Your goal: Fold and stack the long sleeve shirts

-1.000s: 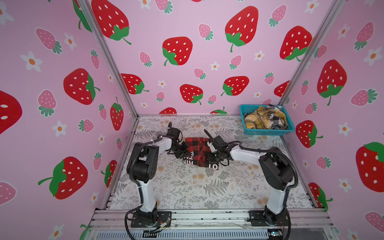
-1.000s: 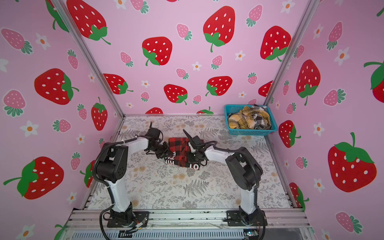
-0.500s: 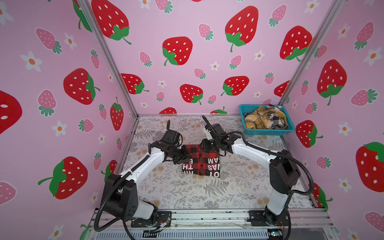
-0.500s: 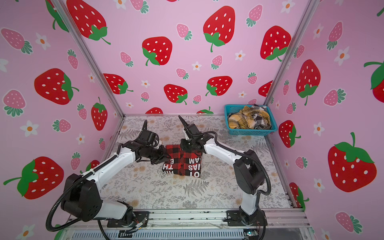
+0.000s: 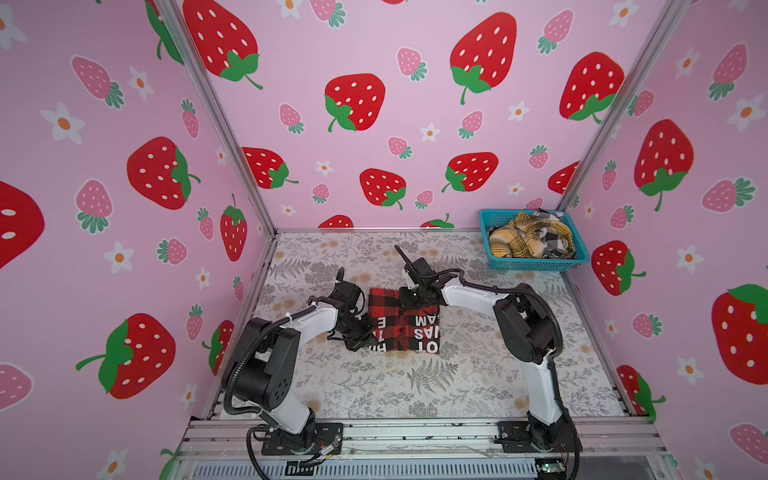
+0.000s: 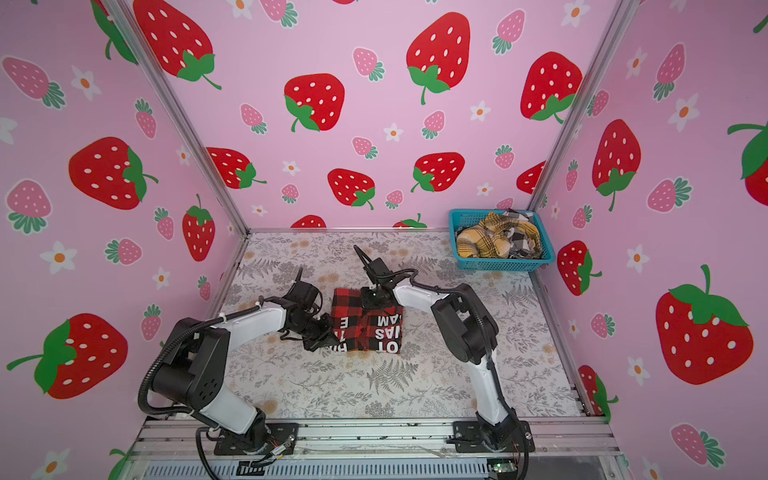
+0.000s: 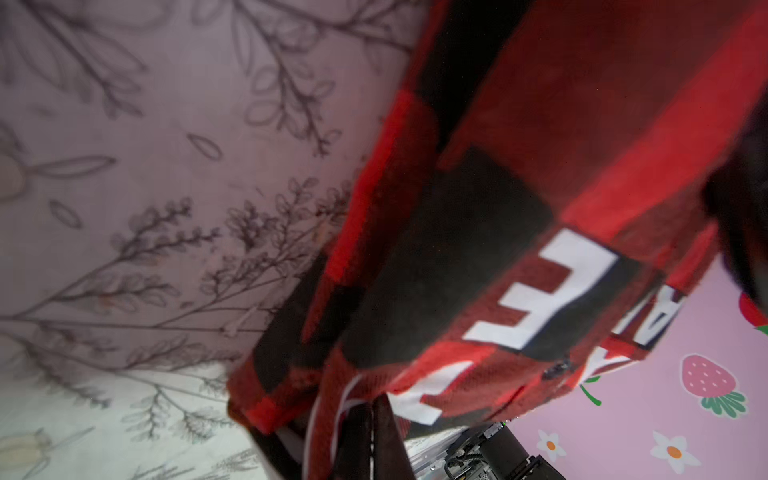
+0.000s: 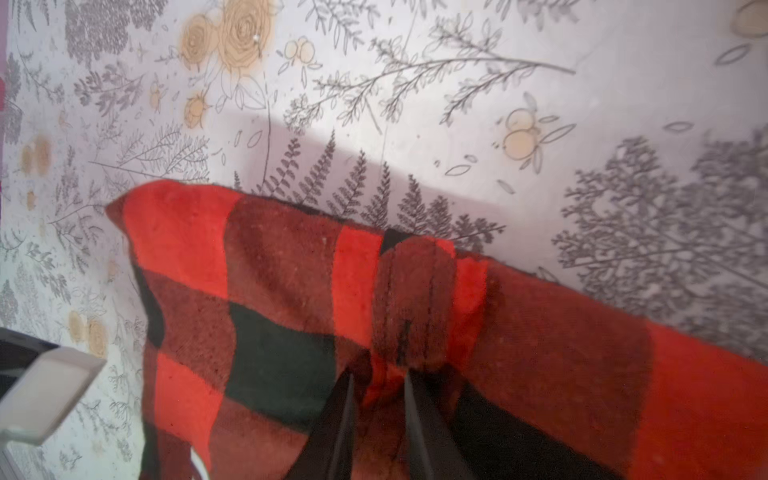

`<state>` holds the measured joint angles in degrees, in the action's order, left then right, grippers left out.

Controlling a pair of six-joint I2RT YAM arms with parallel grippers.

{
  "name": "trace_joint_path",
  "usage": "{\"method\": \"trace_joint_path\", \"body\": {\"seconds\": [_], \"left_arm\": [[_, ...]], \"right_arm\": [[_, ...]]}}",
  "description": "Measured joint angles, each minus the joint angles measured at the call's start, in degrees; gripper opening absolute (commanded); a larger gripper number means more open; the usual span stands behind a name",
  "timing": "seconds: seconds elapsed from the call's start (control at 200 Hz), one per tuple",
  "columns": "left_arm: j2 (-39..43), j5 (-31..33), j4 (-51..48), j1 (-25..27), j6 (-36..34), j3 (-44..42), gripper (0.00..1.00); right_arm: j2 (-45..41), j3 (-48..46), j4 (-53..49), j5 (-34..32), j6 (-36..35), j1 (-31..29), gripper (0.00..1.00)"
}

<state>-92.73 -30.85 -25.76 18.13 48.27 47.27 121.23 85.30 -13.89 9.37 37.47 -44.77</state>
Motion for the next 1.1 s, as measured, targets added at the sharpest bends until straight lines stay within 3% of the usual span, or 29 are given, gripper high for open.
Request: {"method": "trace_joint_path", "body": {"seconds": [0.15,0.29,0.36,0.495,0.59,0.765,1.101], "left_arm": [[-0.37,-3.32,2.8,-1.81,-0.04,-2.05,0.1],[1.7,-3.58,1.29,-2.23,-0.94,-1.46,0.41],[5.29,-1.31,-2.23,-2.56,-2.08,0.7,0.49],[11.28,3.41,-5.9,-2.93,-5.09,9.62,0.49],[11.1,4.96,-6.23,-3.26,-7.15,15.89,0.41],[0.9,3.26,-5.97,-3.56,-8.41,20.74,0.38],[-13.57,2.82,-4.42,-3.8,-7.61,21.59,0.3]], "right_arm": [[0.0,-0.74,0.7,0.28,0.11,0.68,0.25],[-0.11,0.26,-0.63,0.07,-0.17,0.66,0.26],[-0.7,1.36,-2.25,-0.63,-0.83,0.44,0.27],[-6.43,0.83,-5.27,-2.47,-1.86,-0.39,0.28],[-14.49,-3.56,-5.44,-3.48,-2.19,-0.98,0.28],[-25.51,-13.25,-5.55,-4.09,-2.03,-3.06,0.28],[-26.45,-29.03,-5.38,-3.98,0.59,-4.46,0.27]]}}
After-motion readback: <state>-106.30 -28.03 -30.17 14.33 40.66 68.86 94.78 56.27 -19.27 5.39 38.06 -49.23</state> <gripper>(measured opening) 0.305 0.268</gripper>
